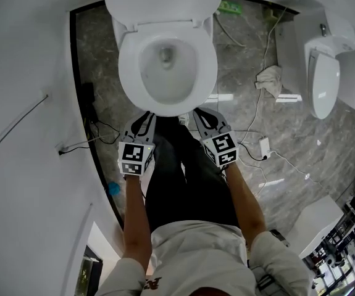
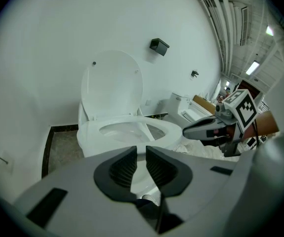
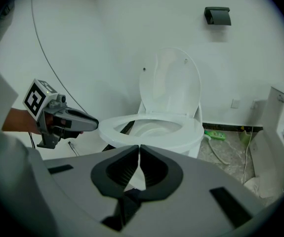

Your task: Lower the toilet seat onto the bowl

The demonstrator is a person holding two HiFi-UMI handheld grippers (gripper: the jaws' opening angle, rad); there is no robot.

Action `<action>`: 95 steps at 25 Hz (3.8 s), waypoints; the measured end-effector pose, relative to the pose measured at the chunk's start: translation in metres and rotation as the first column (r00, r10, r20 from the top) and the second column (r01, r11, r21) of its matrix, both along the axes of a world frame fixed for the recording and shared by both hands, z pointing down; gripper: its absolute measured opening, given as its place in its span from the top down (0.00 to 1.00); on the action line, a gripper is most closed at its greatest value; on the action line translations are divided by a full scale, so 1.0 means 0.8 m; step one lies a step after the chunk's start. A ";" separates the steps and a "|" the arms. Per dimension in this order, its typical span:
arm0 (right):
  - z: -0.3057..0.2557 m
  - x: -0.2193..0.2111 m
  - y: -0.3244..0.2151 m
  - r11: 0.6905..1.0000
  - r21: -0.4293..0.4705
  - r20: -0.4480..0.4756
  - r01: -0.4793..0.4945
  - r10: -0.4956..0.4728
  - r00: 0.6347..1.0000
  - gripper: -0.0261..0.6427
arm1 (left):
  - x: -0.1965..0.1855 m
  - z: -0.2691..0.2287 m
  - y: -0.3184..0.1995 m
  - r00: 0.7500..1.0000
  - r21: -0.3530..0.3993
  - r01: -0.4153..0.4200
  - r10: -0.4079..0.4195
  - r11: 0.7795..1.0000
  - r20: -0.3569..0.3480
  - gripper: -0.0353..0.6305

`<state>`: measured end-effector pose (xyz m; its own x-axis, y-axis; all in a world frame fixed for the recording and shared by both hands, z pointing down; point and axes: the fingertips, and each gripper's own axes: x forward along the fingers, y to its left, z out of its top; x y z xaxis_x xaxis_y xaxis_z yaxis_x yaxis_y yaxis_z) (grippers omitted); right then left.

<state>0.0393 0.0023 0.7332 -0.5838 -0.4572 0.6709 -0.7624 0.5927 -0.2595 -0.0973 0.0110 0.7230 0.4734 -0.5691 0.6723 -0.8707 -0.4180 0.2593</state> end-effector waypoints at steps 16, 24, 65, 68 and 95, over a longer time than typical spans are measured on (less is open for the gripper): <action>0.081 0.004 0.039 0.996 -0.088 -0.052 -0.015 0.010 0.999 0.92 | 0.002 0.084 0.040 1.000 -0.099 -0.012 0.012 0.995 0.002 0.86; 0.121 0.005 0.050 0.993 -0.118 -0.084 -0.015 0.006 0.996 0.92 | 0.004 0.122 0.050 1.000 -0.124 -0.012 0.011 0.992 -0.006 0.87; 0.012 0.020 0.022 0.998 0.058 -0.084 -0.039 0.044 0.996 0.92 | 0.022 0.032 0.018 0.999 -0.016 -0.020 0.019 1.000 -0.032 0.89; -0.059 0.019 -0.002 0.989 0.142 -0.041 -0.034 0.041 0.998 0.92 | 0.028 -0.028 -0.001 0.999 0.057 -0.014 0.017 0.998 -0.035 0.90; -0.402 0.034 0.005 0.903 0.429 0.112 0.010 -0.065 0.992 0.93 | 0.065 -0.386 -0.001 1.000 0.452 0.004 -0.006 0.892 0.004 0.91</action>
<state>0.0665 0.0060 0.4116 -0.6702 -0.6598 0.3399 -0.7164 0.6947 -0.0643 -0.0453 0.0104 0.4139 0.4669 -0.8147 0.3438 -0.8740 -0.4844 0.0388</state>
